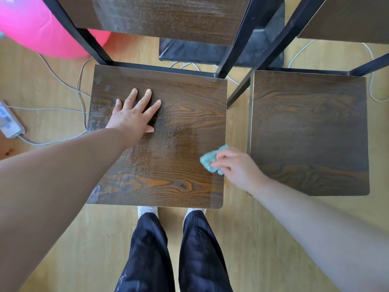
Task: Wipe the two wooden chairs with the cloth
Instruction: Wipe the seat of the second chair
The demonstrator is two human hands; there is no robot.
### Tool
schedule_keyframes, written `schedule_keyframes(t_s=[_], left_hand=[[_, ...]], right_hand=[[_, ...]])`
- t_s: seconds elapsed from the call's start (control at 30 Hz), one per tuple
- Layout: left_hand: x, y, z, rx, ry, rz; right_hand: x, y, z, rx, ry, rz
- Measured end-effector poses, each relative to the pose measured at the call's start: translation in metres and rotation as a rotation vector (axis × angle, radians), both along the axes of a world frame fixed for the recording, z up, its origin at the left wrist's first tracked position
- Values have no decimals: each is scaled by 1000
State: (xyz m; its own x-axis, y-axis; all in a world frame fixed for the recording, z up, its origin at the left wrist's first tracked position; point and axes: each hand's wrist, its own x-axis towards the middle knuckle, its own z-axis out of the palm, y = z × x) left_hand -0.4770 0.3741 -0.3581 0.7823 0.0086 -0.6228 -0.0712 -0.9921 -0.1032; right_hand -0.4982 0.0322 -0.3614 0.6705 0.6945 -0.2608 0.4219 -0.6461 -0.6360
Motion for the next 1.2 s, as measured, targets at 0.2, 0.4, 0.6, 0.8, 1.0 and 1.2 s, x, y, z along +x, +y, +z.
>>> schedule_keyframes(t_s=[0.2, 0.4, 0.6, 0.8, 1.0, 1.2], left_hand=[[2, -1, 4, -21, 14, 18], [3, -2, 6, -39, 23, 37], [3, -3, 7, -44, 38, 40], [2, -2, 6, -42, 49, 21], [1, -1, 2, -17, 27, -2], [0, 1, 1, -30, 31, -10]], right_hand=[[-86, -19, 1, 0, 96, 13], [-152, -29, -5, -98, 209, 93], [-128, 6, 41, -20, 191, -287], [32, 66, 70, 183, -97, -961], [135, 105, 24, 108, 2, -1143], [130, 134, 9, 10, -16, -1162]])
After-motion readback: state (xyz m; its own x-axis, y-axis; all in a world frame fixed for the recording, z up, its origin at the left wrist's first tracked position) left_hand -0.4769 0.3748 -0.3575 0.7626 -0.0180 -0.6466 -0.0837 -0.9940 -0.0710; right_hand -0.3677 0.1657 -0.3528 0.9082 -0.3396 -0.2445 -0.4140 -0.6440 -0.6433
